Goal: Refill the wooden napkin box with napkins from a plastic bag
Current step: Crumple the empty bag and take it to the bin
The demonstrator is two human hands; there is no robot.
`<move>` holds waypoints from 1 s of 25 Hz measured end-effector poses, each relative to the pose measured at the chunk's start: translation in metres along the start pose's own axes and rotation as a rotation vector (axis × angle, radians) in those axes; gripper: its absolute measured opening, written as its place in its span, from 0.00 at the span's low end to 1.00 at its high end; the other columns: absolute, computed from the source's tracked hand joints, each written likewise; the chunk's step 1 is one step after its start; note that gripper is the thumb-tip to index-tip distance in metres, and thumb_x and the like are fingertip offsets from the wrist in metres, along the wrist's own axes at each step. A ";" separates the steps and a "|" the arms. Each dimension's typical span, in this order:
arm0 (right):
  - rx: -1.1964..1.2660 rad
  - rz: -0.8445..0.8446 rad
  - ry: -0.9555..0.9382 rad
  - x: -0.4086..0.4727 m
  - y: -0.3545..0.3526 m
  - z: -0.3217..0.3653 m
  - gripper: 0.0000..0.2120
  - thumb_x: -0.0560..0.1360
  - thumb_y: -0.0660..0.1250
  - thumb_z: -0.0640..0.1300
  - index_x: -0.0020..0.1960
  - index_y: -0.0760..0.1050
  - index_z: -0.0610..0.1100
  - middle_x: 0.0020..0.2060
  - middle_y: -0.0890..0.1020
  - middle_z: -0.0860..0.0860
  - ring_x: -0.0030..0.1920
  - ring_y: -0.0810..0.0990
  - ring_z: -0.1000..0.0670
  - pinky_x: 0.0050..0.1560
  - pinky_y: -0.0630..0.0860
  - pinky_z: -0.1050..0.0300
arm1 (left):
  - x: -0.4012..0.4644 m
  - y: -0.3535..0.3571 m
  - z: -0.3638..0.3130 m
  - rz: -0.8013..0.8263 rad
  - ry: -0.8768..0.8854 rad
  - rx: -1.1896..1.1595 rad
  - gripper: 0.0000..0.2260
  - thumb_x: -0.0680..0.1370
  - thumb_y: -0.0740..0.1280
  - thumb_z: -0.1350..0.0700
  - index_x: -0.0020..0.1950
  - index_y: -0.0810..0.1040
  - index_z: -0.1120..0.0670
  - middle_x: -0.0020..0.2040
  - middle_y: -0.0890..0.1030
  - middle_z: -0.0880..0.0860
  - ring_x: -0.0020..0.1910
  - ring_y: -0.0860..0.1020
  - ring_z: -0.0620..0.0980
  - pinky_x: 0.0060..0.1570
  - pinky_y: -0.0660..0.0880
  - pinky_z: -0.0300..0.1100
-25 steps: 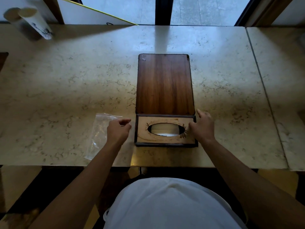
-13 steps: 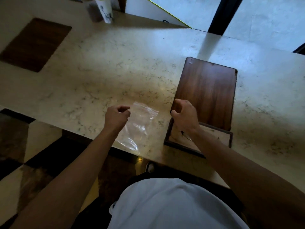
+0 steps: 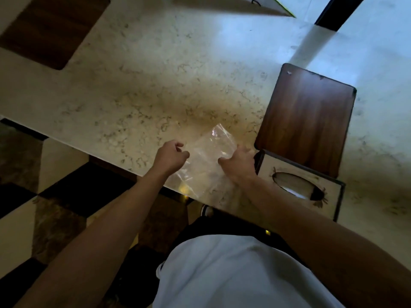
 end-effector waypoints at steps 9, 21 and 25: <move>0.306 -0.042 0.149 -0.015 0.016 -0.005 0.39 0.74 0.71 0.44 0.79 0.55 0.44 0.73 0.58 0.41 0.57 0.72 0.45 0.61 0.77 0.51 | 0.015 0.015 0.000 0.171 -0.035 -0.188 0.10 0.78 0.69 0.54 0.52 0.82 0.61 0.46 0.86 0.63 0.36 0.83 0.54 0.36 0.82 0.44; 0.684 0.031 0.058 -0.018 -0.008 -0.022 0.31 0.75 0.72 0.47 0.75 0.66 0.44 0.59 0.79 0.47 0.54 0.82 0.49 0.46 0.80 0.58 | -0.026 -0.007 0.005 0.428 -0.021 -0.753 0.04 0.77 0.65 0.68 0.44 0.77 0.61 0.48 0.85 0.69 0.45 0.86 0.66 0.45 0.84 0.54; 0.745 0.138 0.124 -0.024 -0.026 -0.043 0.19 0.77 0.69 0.51 0.59 0.81 0.37 0.43 0.84 0.47 0.38 0.83 0.52 0.39 0.78 0.59 | -0.038 0.009 -0.021 0.469 0.043 -0.808 0.03 0.73 0.66 0.69 0.42 0.77 0.62 0.48 0.86 0.67 0.49 0.85 0.68 0.56 0.79 0.60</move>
Point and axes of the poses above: each hand's wrist, its own x-axis towards the middle knuckle, its own y-axis out of the palm, z = x × y, the point moved 2 cm from there along x, towards the middle knuckle
